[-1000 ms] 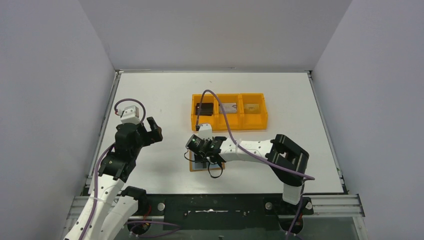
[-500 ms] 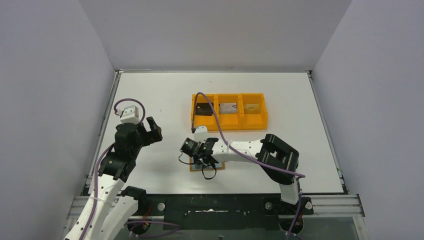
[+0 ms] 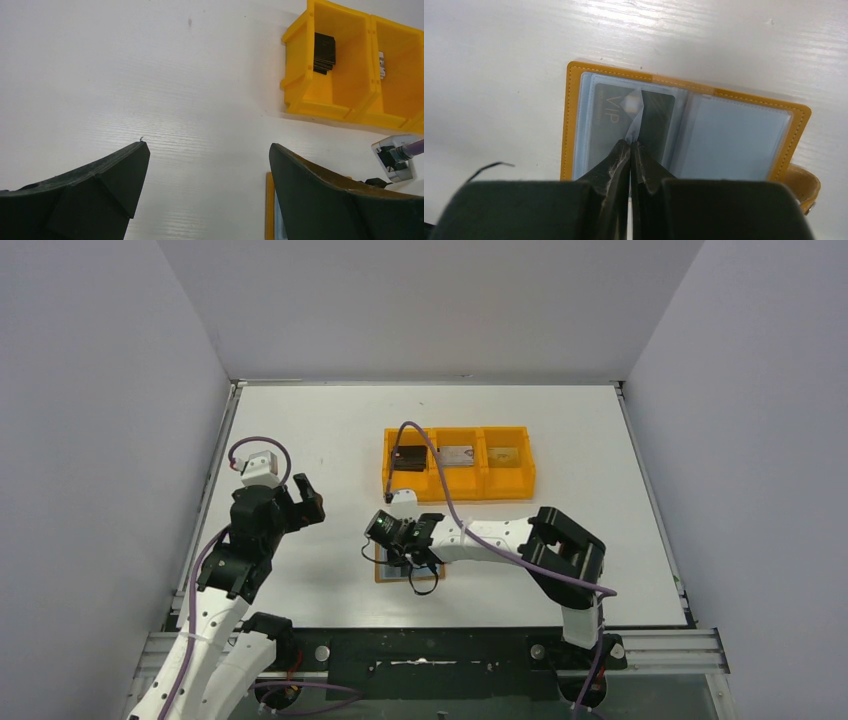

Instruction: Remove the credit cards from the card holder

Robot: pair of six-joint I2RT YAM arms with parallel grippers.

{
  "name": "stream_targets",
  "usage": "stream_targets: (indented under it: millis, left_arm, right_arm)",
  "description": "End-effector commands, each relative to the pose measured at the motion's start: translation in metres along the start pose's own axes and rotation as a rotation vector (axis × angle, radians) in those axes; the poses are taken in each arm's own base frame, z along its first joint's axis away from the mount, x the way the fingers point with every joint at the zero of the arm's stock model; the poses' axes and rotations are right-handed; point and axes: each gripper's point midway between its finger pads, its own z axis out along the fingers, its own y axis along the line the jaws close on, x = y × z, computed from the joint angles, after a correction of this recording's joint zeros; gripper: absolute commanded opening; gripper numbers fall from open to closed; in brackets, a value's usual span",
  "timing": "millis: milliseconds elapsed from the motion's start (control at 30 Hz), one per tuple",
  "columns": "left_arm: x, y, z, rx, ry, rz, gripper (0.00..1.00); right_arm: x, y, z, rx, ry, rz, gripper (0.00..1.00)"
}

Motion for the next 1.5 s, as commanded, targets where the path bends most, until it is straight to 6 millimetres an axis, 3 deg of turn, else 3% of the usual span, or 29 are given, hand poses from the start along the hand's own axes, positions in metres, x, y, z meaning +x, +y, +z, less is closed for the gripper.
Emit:
stream_targets:
  millis: [0, 400, 600, 700, 867, 1033, 1467]
  left_arm:
    - [-0.018, -0.006, 0.001, 0.022, -0.059, -0.017, 0.92]
    - [-0.015, -0.006, 0.003, 0.024, -0.044, -0.016, 0.92]
    - [-0.005, -0.019, 0.001, 0.081, 0.007, -0.08, 0.92]
    - [0.013, -0.041, 0.002, 0.199, 0.067, -0.191, 0.9]
    - [0.044, -0.088, 0.002, 0.462, 0.199, -0.365, 0.78]
    - [0.066, -0.12, -0.006, 0.664, 0.343, -0.459, 0.71]
    - [0.106, -0.122, -0.007, 0.69, 0.487, -0.508, 0.68]
  right_arm:
    - [-0.029, 0.015, -0.019, -0.15, -0.054, 0.094, 0.0]
    - [-0.035, 0.017, -0.027, -0.28, -0.054, 0.2, 0.0]
    - [-0.039, 0.014, -0.033, -0.327, -0.073, 0.255, 0.0]
    - [-0.039, 0.011, -0.033, -0.347, -0.076, 0.282, 0.0]
    - [-0.037, 0.007, -0.033, -0.376, -0.074, 0.314, 0.0]
    - [-0.033, 0.004, -0.03, -0.391, -0.066, 0.339, 0.0]
    - [-0.032, 0.0, -0.032, -0.406, -0.078, 0.372, 0.0]
